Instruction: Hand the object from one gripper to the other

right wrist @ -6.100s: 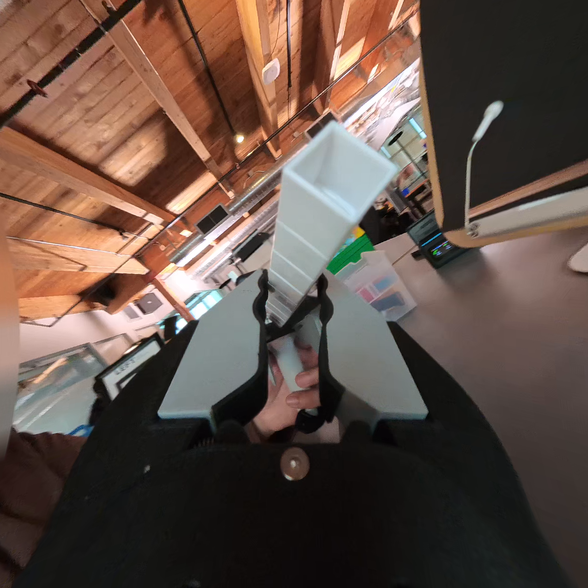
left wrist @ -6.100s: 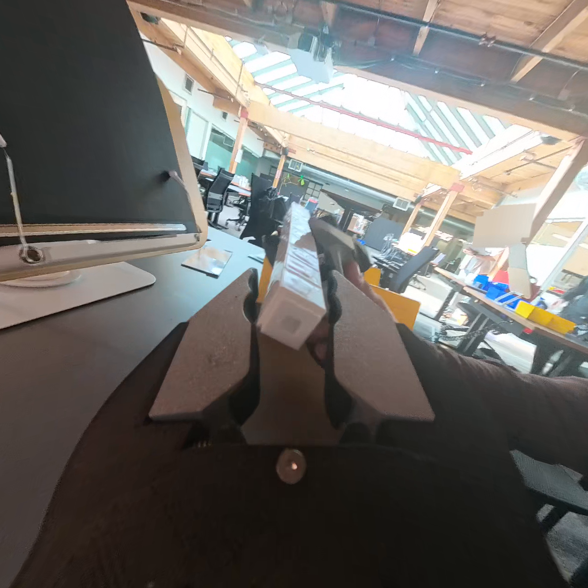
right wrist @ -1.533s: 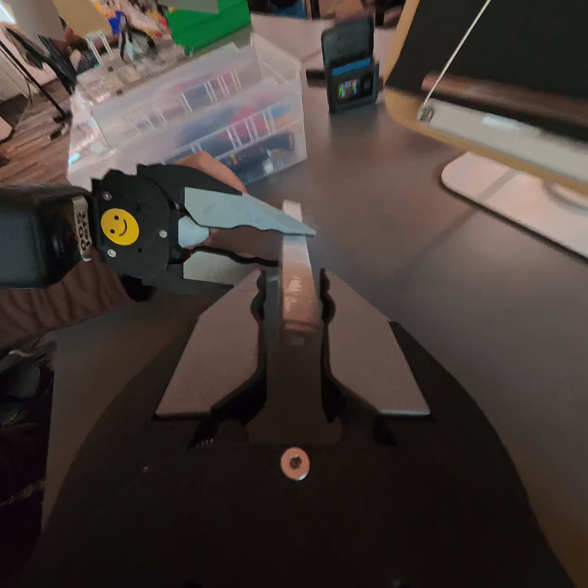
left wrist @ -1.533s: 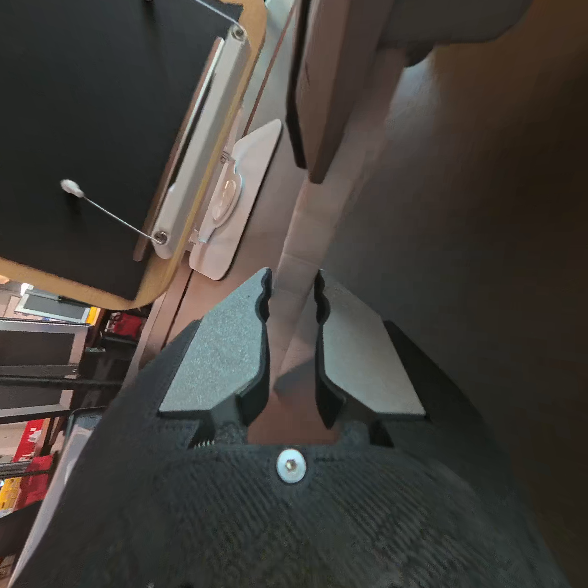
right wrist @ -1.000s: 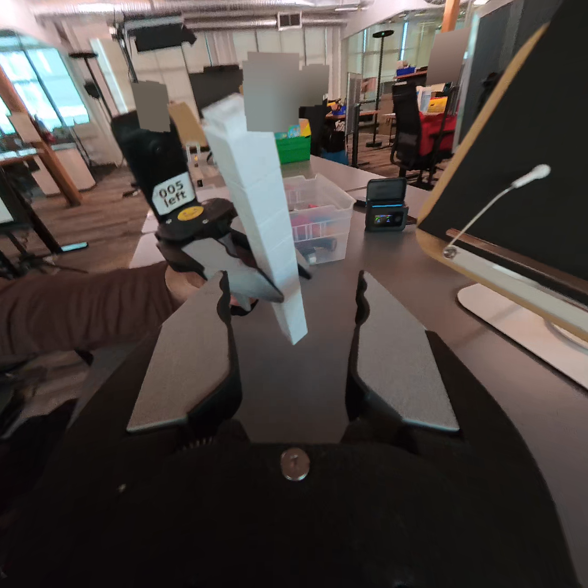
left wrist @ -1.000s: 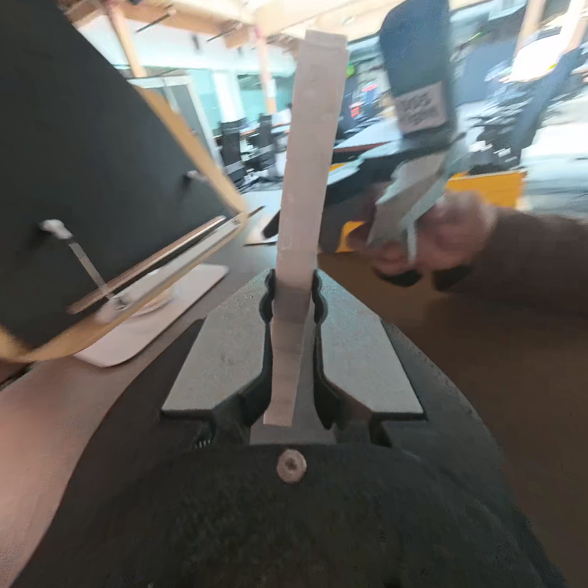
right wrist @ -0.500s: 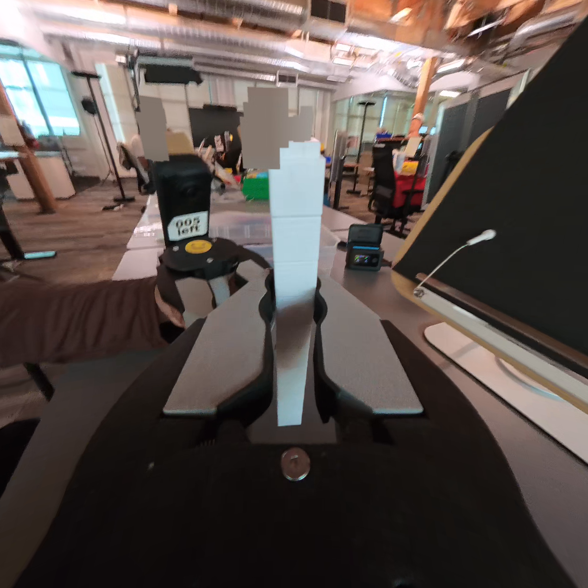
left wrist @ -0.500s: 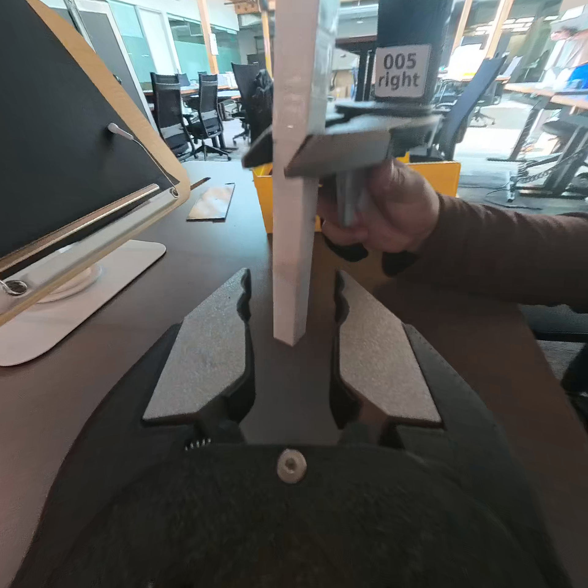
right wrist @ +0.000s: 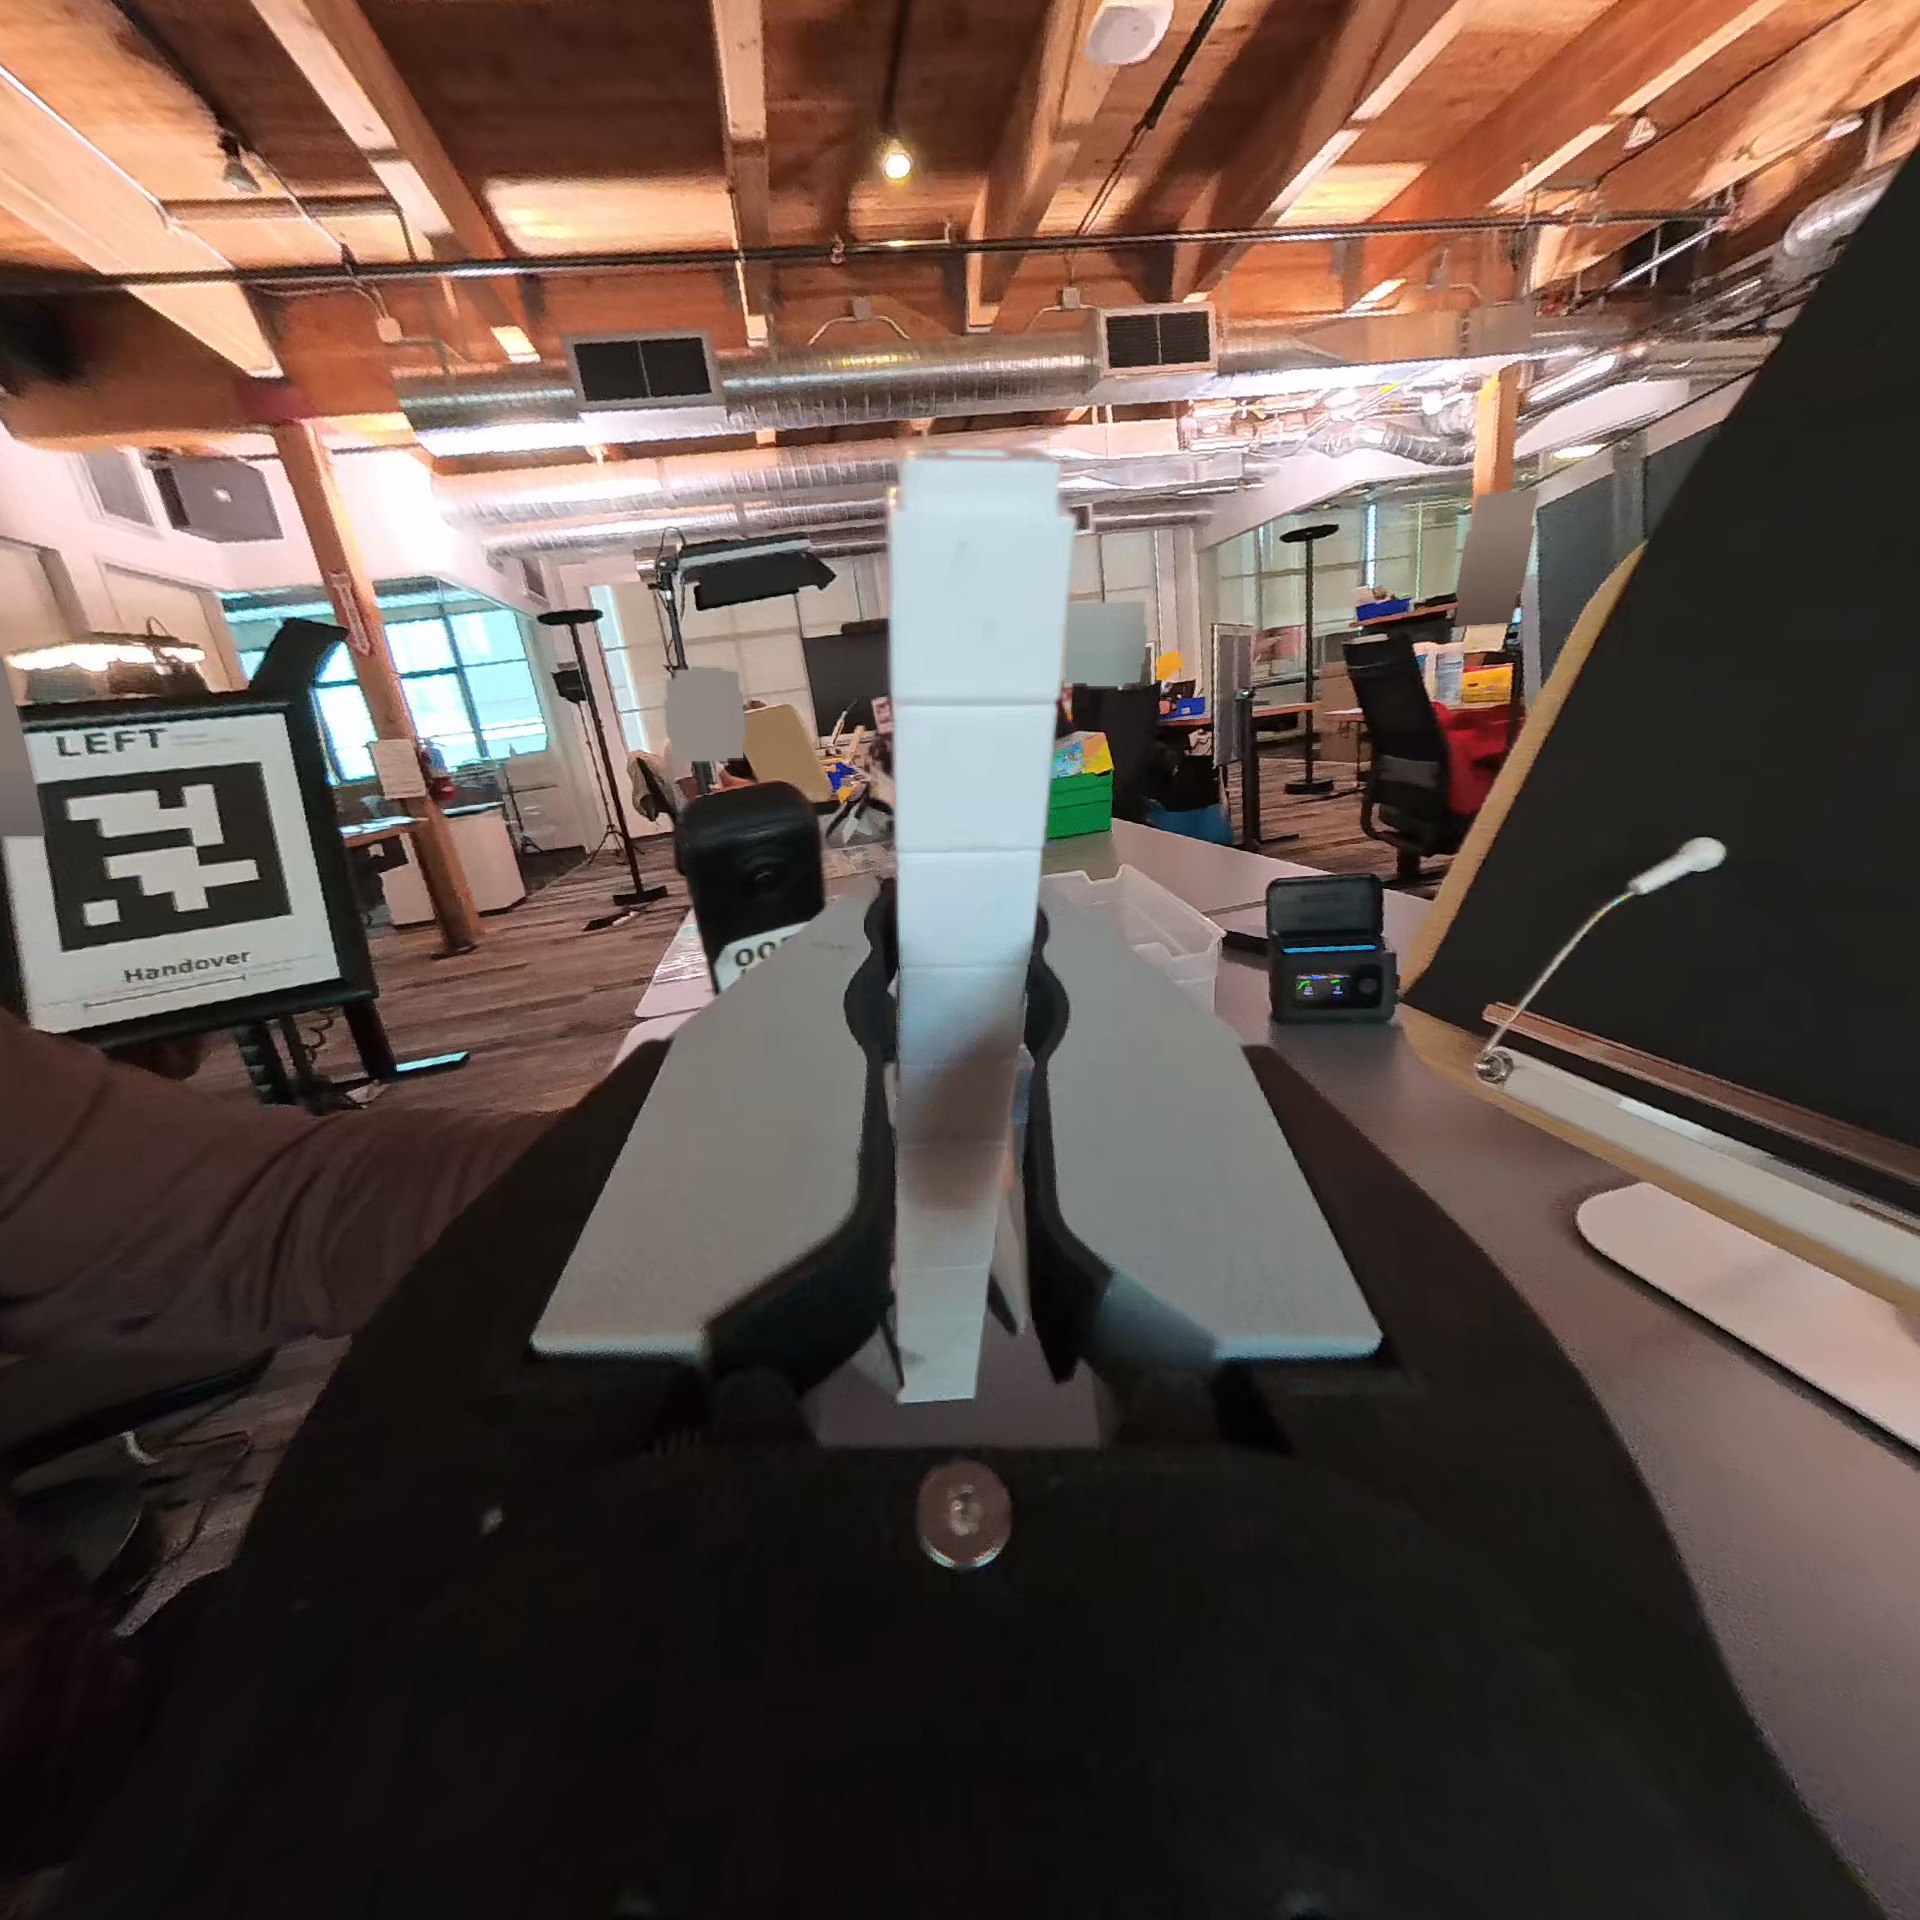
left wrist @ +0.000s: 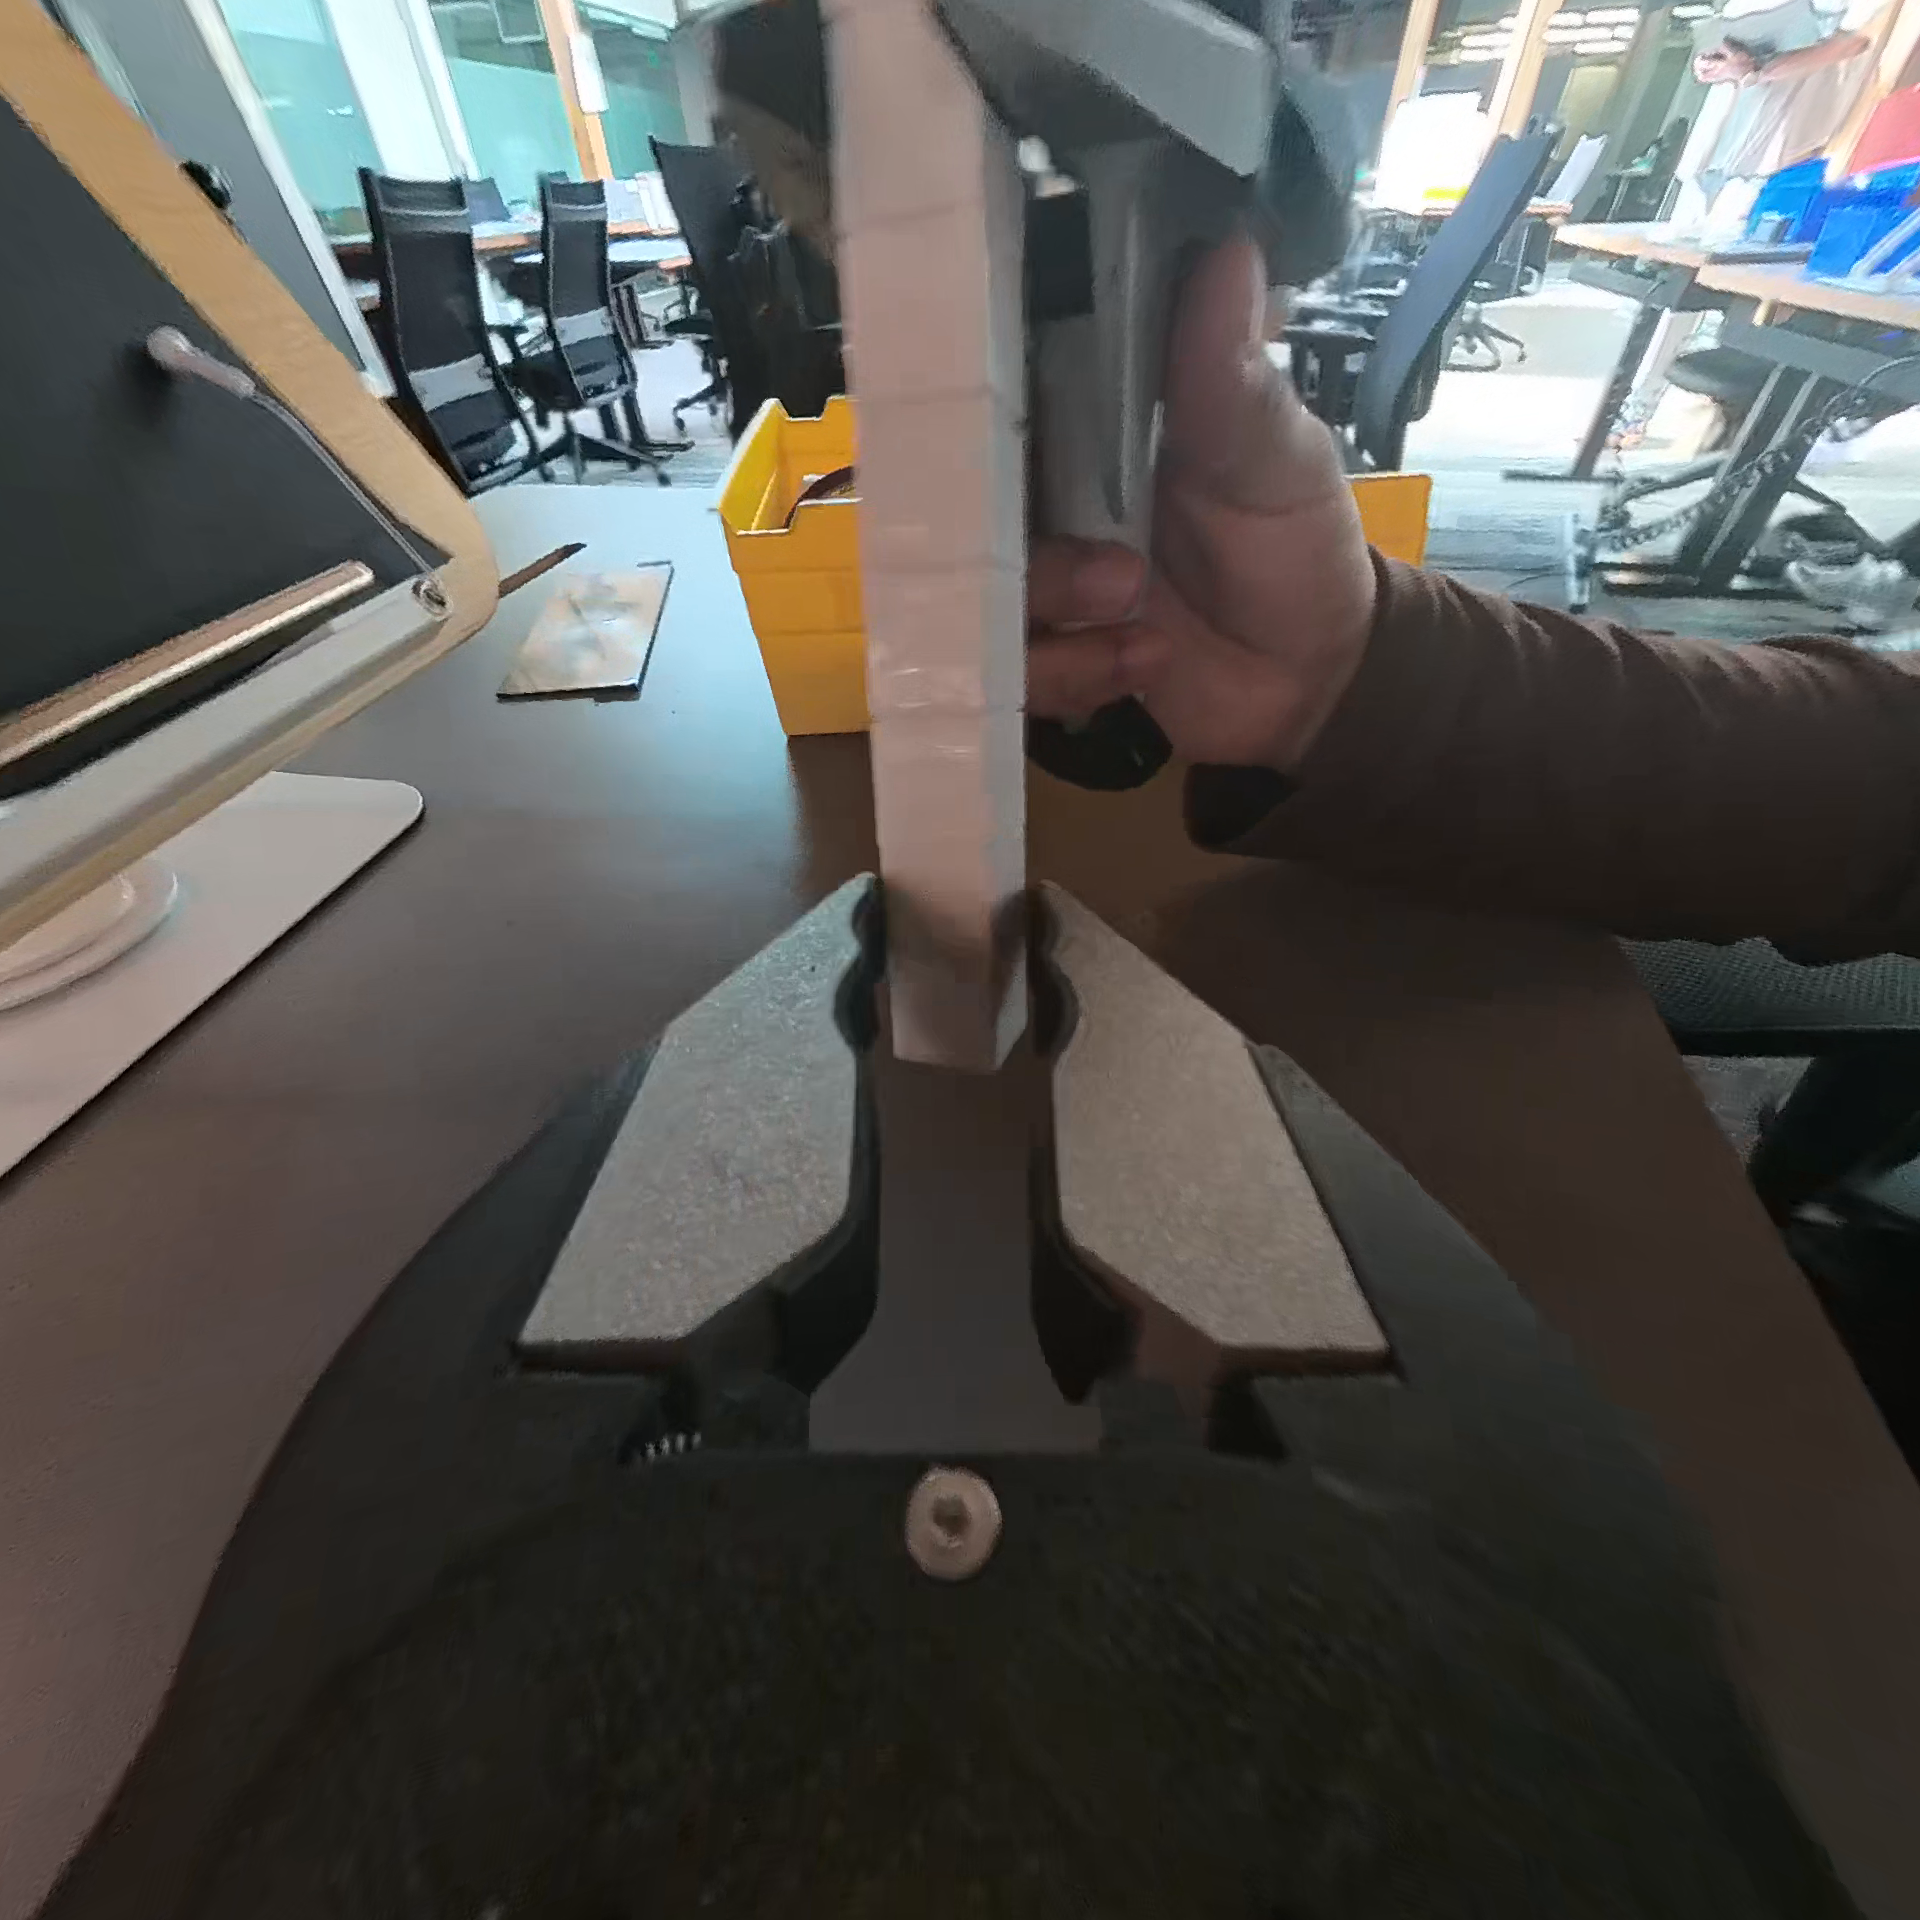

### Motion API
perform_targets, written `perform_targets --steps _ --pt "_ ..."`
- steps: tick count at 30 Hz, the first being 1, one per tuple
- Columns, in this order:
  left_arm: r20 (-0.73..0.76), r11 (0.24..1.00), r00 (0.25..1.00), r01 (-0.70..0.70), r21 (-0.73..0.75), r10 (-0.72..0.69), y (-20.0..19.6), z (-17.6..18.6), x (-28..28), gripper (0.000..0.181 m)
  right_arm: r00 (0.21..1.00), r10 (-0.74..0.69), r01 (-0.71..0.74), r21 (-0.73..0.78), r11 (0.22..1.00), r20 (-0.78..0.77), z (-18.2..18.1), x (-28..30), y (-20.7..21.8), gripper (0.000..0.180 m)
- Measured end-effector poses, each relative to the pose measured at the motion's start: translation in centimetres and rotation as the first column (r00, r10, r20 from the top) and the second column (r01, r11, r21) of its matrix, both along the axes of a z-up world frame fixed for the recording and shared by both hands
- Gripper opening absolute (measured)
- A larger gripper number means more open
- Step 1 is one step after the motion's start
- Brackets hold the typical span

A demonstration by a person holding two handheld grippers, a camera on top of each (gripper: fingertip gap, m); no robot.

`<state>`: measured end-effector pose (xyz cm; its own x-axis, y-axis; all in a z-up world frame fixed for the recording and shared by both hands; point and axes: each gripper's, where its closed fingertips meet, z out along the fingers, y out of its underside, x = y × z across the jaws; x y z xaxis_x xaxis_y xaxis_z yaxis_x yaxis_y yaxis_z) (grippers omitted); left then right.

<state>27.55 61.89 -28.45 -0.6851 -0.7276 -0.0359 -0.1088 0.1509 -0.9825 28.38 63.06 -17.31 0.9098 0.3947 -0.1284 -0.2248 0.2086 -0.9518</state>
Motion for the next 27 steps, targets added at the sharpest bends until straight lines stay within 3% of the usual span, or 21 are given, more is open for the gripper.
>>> perform_targets --steps 3,7,19,20,22,27 --pt "0.016 1.000 1.000 -0.022 0.019 0.021 0.5 0.4 0.2 0.023 1.000 -0.018 0.018 -0.007 1.000 -0.010 -0.1 0.3 0.0 0.021" --pt "0.042 0.997 0.998 -0.034 -0.066 0.037 1.2 1.8 0.2 0.021 0.999 -0.010 0.007 -0.112 0.994 -0.032 -1.8 0.6 1.1 0.052" --pt "0.070 0.993 0.993 -0.085 -0.082 0.091 2.0 2.6 0.4 0.020 0.997 0.073 -0.070 -0.276 0.958 0.001 -5.3 -1.7 3.3 0.059" --pt "0.071 0.993 0.993 -0.089 -0.083 0.095 2.1 2.6 0.4 0.020 0.998 0.068 -0.065 -0.285 0.956 0.001 -5.5 -1.7 3.4 0.058" --pt "0.074 0.992 0.992 -0.094 -0.086 0.100 2.1 2.7 0.4 0.019 0.999 0.020 -0.008 -0.305 0.952 0.035 -5.8 -0.7 3.5 0.029" --pt "0.037 0.979 0.979 -0.202 -0.031 0.203 3.6 1.0 1.7 0.028 0.967 -0.197 0.229 -0.208 0.951 0.161 -4.2 2.3 2.5 0.024"
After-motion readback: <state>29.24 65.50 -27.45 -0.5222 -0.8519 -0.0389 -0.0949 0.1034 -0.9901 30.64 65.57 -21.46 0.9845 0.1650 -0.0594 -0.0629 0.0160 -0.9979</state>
